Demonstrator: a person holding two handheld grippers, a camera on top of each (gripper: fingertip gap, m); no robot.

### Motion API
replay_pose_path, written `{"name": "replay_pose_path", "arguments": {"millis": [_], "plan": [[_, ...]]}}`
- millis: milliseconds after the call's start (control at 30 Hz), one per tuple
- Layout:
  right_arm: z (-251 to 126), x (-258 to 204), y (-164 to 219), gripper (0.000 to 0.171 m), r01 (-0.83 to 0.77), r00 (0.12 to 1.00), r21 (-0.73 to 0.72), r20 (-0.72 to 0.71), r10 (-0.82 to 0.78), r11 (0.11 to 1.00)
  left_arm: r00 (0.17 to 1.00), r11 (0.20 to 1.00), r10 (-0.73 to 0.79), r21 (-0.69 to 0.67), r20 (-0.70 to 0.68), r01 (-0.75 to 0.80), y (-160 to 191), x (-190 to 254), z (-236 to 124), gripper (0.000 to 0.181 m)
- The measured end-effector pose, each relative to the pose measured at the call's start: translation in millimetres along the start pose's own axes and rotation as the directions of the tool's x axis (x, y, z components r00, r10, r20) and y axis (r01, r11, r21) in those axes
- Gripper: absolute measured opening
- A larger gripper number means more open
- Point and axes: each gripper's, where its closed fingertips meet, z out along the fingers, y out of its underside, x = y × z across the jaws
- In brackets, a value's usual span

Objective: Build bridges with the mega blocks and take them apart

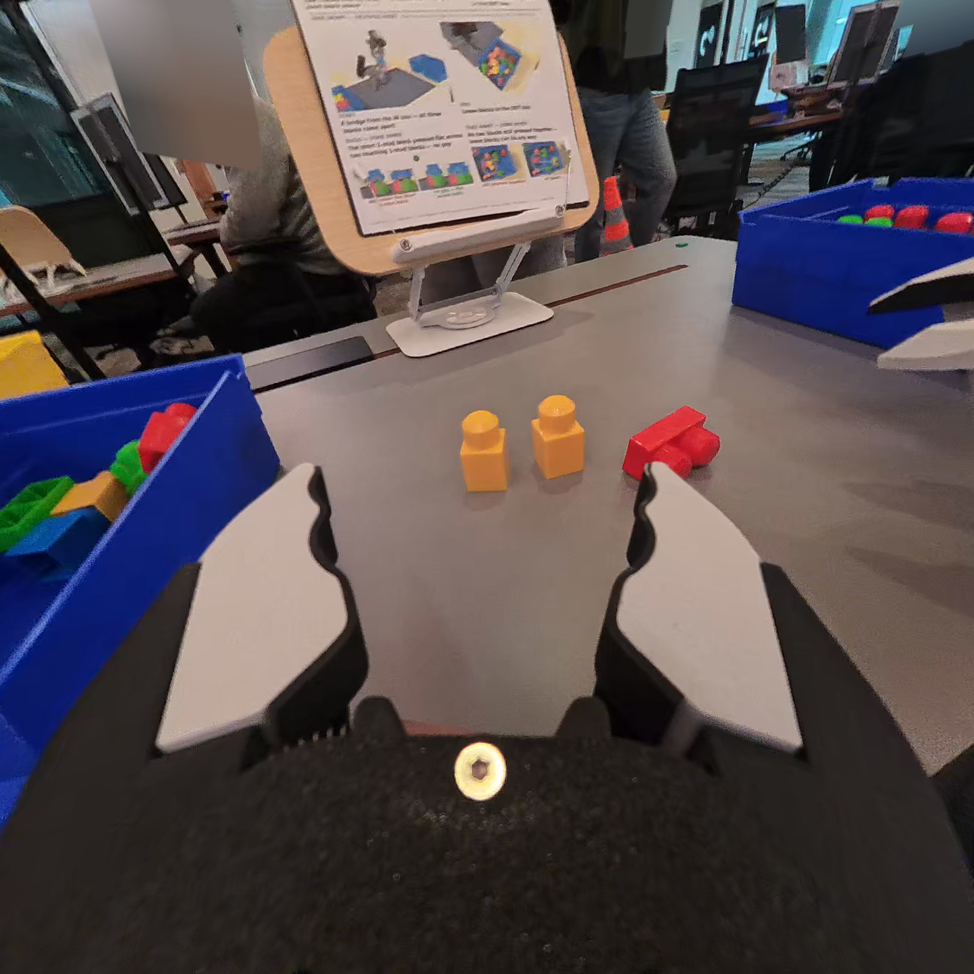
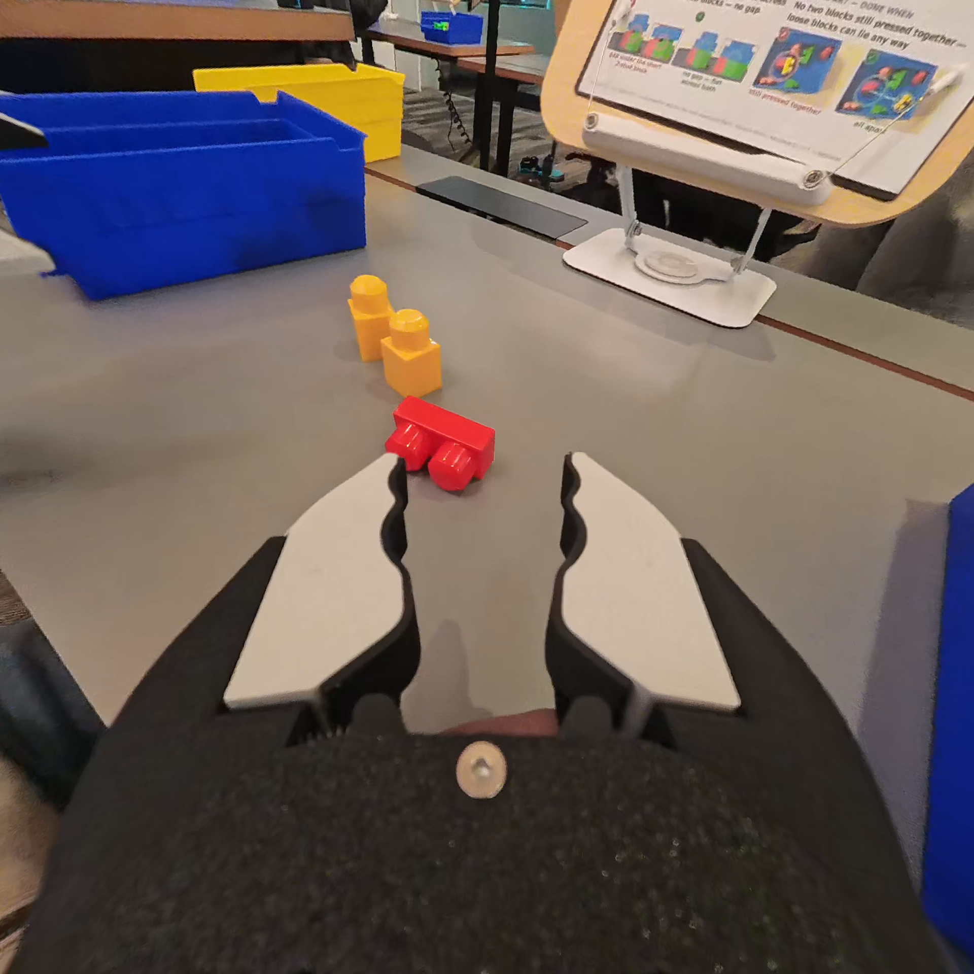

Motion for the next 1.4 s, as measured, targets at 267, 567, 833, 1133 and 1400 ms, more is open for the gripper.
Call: {"name": "replay_pose_path", "arguments": {"millis": [267, 567, 833, 1133, 1400], "plan": [[-0.2, -4.4, 3.8, 0.06, 0.023, 1.0, -0.004, -0.015, -0.023, 1.0, 0.995, 0.993, -0.093, -0.079, -0.02, 0.092, 9.7, -17.6, -2.4, 0.108], [-8.2, -1.1, -7.5, 0.061, 0.029, 0.999, 0.027, -0.044, -0.028, 0.999, 0.996, 0.991, -0.083, -0.111, -0.039, 0.079, 13.7, -4.5, -5.3, 0.106], [-4.5, -2.8, -6.8, 0.065, 0.025, 0.999, 0.022, -0.036, -0.024, 0.999, 0.993, 0.975, -0.112, -0.199, -0.049, 0.1, 33.7, 15.9, 4.2, 0.11], [-5.3, 4.4, -7.7, 0.064, -0.006, 1.0, 0.027, -0.03, 0.007, 1.0, 0.997, 0.967, -0.067, -0.249, -0.032, 0.057, 46.0, 34.5, 25.4, 0.108], [-3.5, 4.3, -4.5, 0.064, 0.0, 1.0, 0.01, -0.022, 0.0, 1.0, 0.996, 0.907, -0.074, -0.413, 0.044, 0.086, 67.5, 33.8, 94.1, 0.111]]}}
